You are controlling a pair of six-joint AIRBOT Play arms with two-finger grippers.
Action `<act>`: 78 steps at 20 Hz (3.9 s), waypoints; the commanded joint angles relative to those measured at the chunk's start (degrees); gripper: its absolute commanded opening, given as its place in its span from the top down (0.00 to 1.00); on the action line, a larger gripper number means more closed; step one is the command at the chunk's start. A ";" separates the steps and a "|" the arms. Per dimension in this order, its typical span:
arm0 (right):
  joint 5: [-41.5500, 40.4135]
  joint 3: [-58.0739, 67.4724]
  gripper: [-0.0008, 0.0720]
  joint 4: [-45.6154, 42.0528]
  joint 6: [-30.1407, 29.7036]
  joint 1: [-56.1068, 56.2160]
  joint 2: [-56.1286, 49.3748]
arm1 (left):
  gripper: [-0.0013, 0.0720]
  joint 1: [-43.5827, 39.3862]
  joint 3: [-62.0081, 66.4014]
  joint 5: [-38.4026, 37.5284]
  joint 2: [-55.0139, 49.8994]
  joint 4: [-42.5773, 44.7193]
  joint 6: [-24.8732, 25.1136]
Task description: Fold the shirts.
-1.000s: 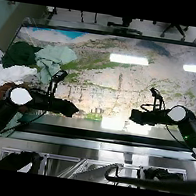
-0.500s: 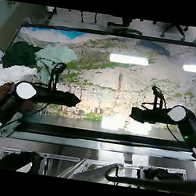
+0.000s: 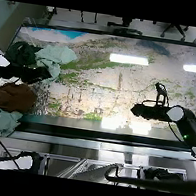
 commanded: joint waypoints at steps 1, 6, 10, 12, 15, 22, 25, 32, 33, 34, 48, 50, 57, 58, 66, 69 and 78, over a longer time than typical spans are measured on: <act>-3.58 0.00 0.44 -2.73 0.04 -0.04 -0.72 | 0.04 5.14 1.66 2.12 -9.20 -0.07 0.37; -5.40 1.33 0.44 -2.25 2.05 -5.49 -1.81 | 0.04 2.69 2.73 13.42 -19.28 -3.45 0.33; -5.40 1.99 0.44 0.59 1.95 -11.43 -1.77 | 0.04 0.94 11.52 12.31 -25.29 -3.48 0.28; -5.44 1.99 0.46 0.55 1.31 -11.69 -2.08 | 0.27 -0.09 15.76 12.15 -26.45 -3.41 -0.63; -5.33 1.99 0.51 0.57 1.31 -11.69 -3.39 | 0.96 -1.75 22.01 8.70 -26.67 -3.45 -0.52; 5.75 11.87 0.93 0.61 0.42 -16.65 -7.45 | 0.96 -11.80 42.62 -10.47 -24.48 -15.58 0.68; 14.49 21.03 0.93 0.57 -2.86 -20.92 -10.23 | 0.96 -21.24 46.62 -14.73 -18.27 -21.27 0.90; 27.87 25.57 0.93 -1.29 -4.96 -24.59 -9.51 | 0.96 -46.38 30.80 -9.64 -9.51 -7.26 -6.19; 30.12 25.57 0.93 -1.68 -4.96 -24.61 -9.49 | 0.96 -48.94 28.48 -7.87 -9.94 -7.37 -6.73; 31.32 25.55 0.93 -1.64 -4.96 -24.59 -9.55 | 0.96 -50.80 27.04 -6.64 -10.75 -7.50 -7.41; 24.59 6.21 0.09 10.64 -10.03 -13.92 -7.32 | 0.03 -25.59 22.77 -22.27 -13.73 -2.91 -6.10; 16.94 -0.28 0.09 10.69 -9.88 -7.50 -7.80 | 0.03 -23.26 13.64 -13.00 -13.75 -3.65 -4.61; 4.46 -3.04 0.12 12.22 -8.96 -1.46 -16.22 | 0.03 -26.45 7.78 5.70 -25.62 -24.46 7.91; 4.48 -2.99 0.16 12.46 -8.98 -1.46 -16.92 | 0.03 -27.63 9.77 5.49 -27.87 -24.39 7.89; 9.16 4.09 0.97 12.68 -12.26 -2.56 -14.91 | 0.97 -28.79 24.59 -5.57 -32.74 -23.74 7.13; 15.04 15.93 0.97 12.74 -13.31 -7.10 -10.84 | 0.97 -25.03 30.34 -12.98 -24.48 -23.76 5.86; 23.12 54.14 0.97 12.61 -17.46 -18.38 1.53 | 0.97 -18.75 48.11 -30.40 3.69 -23.91 -3.06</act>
